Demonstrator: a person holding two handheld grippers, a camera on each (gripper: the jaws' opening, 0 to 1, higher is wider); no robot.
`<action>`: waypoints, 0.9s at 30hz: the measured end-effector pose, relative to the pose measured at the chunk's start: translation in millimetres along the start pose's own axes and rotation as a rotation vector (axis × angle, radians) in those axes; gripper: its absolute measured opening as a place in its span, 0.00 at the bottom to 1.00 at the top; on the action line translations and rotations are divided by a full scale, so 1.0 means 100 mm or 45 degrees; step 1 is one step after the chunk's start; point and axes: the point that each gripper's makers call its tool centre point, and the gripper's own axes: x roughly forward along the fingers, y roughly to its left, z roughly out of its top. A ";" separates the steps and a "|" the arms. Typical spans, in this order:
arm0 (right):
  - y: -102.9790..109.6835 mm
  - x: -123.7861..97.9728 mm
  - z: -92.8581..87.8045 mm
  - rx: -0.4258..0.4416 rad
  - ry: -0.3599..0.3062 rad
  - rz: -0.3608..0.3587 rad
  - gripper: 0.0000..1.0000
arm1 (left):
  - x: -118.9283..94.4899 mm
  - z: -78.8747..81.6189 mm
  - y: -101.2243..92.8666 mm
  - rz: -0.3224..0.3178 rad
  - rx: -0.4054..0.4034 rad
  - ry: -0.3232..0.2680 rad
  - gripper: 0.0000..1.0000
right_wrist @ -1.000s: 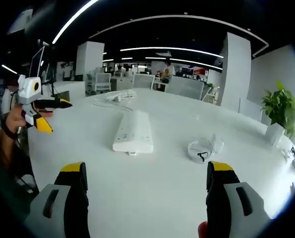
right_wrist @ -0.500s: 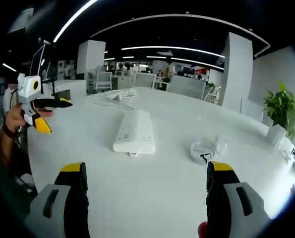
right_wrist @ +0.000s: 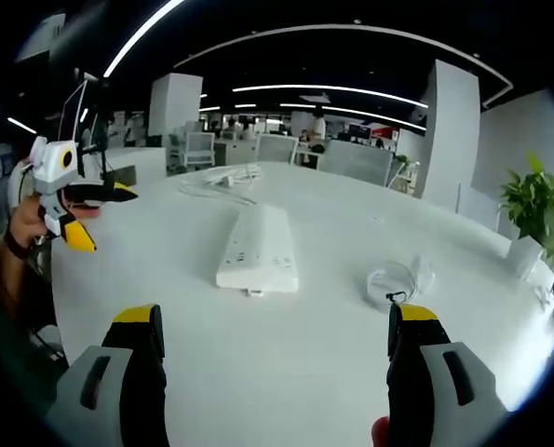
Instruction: Straighten the power strip on the desk, plug the charger into it
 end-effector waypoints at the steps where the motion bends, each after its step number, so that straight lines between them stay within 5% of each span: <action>1: 0.00 0.00 0.00 -0.002 -0.001 -0.001 1.00 | 0.00 0.00 0.00 0.000 -0.001 0.000 1.00; 27: 0.03 0.19 -0.03 0.000 0.026 0.029 1.00 | 0.00 -0.05 0.00 -0.008 0.003 0.019 1.00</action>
